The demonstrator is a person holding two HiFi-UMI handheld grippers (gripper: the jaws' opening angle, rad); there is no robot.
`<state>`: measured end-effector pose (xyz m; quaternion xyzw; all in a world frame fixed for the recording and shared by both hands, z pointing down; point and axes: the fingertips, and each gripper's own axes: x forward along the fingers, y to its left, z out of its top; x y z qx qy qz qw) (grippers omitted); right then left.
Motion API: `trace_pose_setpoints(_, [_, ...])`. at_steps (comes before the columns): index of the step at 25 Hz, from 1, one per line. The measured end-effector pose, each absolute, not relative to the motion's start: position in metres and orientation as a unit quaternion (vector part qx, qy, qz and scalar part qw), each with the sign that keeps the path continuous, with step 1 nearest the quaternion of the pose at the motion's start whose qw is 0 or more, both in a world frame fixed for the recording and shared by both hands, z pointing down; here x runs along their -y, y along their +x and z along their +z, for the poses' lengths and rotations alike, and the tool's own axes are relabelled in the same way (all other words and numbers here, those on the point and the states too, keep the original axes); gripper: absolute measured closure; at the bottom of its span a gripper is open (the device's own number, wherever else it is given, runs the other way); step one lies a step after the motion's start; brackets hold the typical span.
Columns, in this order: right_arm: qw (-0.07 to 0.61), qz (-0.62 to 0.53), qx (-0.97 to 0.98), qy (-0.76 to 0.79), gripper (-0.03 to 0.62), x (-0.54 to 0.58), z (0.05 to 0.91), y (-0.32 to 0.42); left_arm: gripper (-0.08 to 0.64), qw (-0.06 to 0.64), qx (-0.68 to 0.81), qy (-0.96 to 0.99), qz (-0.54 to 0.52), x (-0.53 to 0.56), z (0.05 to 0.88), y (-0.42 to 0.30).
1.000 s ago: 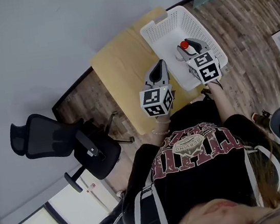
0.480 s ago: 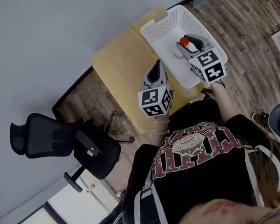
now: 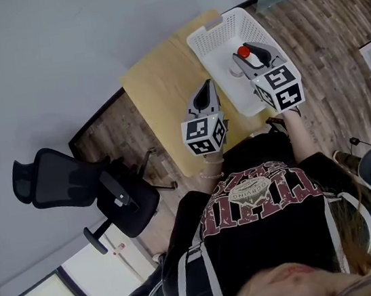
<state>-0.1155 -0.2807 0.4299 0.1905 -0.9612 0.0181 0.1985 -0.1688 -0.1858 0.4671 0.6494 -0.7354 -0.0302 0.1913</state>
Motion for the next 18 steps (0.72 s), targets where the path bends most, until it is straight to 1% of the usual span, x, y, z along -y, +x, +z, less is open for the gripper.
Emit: trace_pose_setpoints(18, [0.161,-0.022,0.976,0.147,0.428,0.257,0.375,-0.124,0.512,0.190,0.747,0.636,-0.041,0.178,0.465,-0.175])
